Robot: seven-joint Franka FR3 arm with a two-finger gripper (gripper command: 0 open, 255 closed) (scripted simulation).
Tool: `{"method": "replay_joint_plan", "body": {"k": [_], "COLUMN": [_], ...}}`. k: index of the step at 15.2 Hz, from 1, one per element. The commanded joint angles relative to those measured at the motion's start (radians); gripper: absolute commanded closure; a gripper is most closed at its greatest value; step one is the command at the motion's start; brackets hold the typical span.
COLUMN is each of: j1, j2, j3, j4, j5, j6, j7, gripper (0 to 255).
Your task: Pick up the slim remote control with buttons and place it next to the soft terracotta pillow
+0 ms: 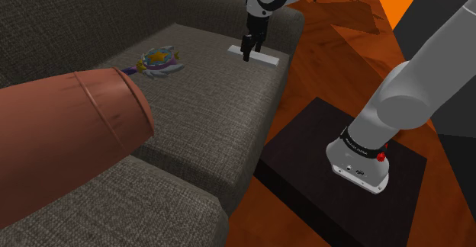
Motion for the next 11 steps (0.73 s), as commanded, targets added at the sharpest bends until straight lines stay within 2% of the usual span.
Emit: {"method": "replay_joint_plan", "body": {"k": [1,11], "j1": [0.000,0.000], "j2": [0.000,-0.007], "j3": [0.000,0.000], "j4": [0.000,0.007], "j5": [0.000,0.000], "j6": [0.000,-0.014], "j7": [0.000,0.000], "gripper": [255,255]}}
